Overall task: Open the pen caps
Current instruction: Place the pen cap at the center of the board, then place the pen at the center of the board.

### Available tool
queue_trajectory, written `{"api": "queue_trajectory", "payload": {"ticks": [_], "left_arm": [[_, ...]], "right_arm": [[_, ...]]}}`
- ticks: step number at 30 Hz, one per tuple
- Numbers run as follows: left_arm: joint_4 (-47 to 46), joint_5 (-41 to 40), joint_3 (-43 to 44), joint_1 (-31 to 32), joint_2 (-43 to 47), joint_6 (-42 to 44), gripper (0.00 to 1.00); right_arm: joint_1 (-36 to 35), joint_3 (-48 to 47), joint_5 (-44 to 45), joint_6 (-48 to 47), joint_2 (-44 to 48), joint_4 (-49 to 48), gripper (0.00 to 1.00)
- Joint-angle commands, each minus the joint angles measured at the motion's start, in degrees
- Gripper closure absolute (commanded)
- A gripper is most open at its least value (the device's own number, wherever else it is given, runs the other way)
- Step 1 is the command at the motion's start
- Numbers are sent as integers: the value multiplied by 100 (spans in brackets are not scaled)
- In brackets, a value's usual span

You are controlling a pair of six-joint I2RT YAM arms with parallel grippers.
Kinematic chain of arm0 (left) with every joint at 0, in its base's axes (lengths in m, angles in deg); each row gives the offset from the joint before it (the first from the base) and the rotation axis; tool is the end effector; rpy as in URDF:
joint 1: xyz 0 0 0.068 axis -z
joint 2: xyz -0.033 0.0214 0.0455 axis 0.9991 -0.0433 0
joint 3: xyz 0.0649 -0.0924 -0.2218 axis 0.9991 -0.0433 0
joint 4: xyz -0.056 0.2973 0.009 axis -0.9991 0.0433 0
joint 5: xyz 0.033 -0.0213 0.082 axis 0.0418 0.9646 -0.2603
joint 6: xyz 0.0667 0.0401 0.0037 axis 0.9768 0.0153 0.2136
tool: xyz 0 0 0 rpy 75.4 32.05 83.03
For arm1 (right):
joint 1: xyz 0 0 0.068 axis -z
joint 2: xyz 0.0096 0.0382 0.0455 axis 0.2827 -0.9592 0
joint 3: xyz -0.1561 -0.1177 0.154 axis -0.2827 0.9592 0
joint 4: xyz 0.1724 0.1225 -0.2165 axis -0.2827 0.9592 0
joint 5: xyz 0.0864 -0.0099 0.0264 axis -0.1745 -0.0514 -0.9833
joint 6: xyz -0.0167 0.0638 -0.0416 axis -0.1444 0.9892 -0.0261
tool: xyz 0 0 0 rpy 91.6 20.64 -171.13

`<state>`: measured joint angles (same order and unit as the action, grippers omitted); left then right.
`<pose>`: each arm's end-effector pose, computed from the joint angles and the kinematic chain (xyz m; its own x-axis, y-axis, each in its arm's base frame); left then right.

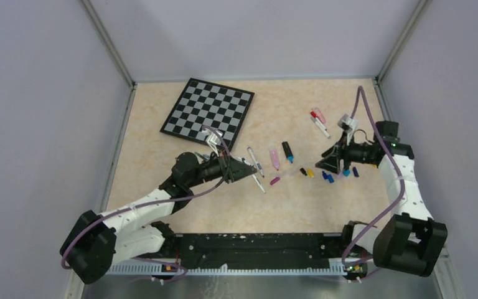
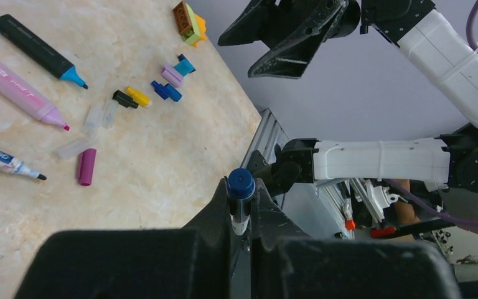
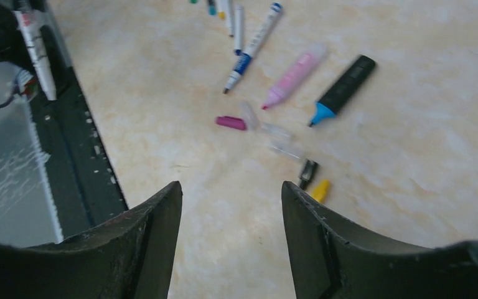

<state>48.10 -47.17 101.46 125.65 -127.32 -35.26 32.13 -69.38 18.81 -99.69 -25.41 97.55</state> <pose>0.2142 -0.2105 0.2009 -0.7306 -0.3019 -0.6124 0.5728 0.2171 -0.7904 0.2669 -0.0135 0.2204 -0.4920 -0.1699 -0.8539 -0.7555 0.5707 0.3217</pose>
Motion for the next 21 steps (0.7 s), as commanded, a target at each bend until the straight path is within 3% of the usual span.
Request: {"api": "queue_trajectory", "payload": {"ticks": [1,11,21], "left_arm": [[-424,-256,450,302,-315,255,100],[-948,-904,965,861,-1144,491,100],[-1484,-1168,1337,1198,-1899,416,100]], "right_arm": [[-980,-207,-669,296,146,-153,41],[-2894,-314,-827,2137,-114,-1553,40],[-3365,3,-907,3110,-262,-2435,40]]}}
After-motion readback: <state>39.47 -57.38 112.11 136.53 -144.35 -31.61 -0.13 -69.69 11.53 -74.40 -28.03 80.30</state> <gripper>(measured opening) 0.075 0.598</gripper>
